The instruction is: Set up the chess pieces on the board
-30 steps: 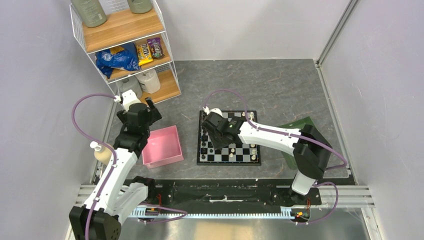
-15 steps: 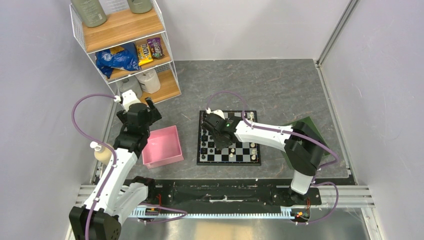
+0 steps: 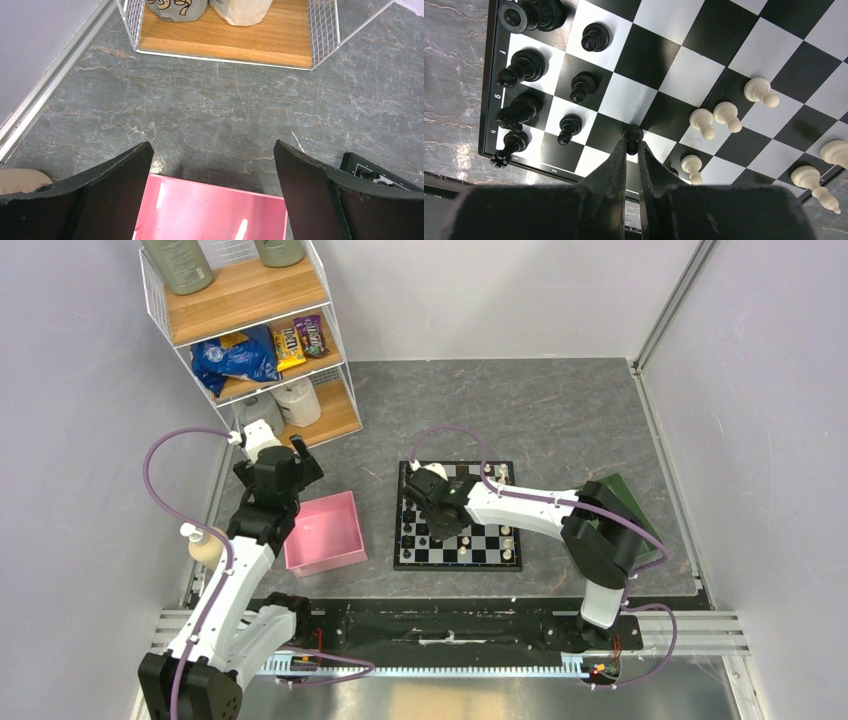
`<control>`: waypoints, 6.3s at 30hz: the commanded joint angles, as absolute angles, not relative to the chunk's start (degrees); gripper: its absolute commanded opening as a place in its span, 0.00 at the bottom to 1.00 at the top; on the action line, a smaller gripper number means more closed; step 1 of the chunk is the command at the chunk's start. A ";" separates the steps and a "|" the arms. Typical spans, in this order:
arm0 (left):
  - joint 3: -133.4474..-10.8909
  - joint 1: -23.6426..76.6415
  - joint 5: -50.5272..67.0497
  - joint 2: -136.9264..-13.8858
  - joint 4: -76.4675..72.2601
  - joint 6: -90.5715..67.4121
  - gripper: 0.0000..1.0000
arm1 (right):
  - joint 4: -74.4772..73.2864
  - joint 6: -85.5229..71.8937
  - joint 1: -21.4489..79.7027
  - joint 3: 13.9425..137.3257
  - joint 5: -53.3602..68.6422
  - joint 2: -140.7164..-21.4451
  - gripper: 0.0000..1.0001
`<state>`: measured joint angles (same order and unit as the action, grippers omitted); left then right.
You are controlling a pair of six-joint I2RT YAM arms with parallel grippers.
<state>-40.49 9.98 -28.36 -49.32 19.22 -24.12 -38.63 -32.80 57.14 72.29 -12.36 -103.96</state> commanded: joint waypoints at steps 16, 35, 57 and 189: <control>-40.54 9.67 -29.01 -49.31 17.81 -22.63 1.00 | -36.51 -30.98 61.07 71.88 -5.63 -99.46 0.11; -40.17 9.67 -29.31 -49.28 17.84 -22.59 1.00 | -33.79 -33.78 64.33 73.17 -11.10 -104.10 0.13; -40.21 9.67 -29.18 -49.50 17.76 -22.58 1.00 | -33.48 -31.85 64.29 72.45 -6.42 -100.06 0.35; -40.43 9.67 -28.58 -50.41 17.23 -22.88 1.00 | -30.01 -32.46 34.82 60.87 -12.78 -94.49 0.28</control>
<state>-39.94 9.98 -28.23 -50.15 19.16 -24.12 -31.46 -32.93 35.00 61.39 -12.93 -95.00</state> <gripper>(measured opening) 0.994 0.259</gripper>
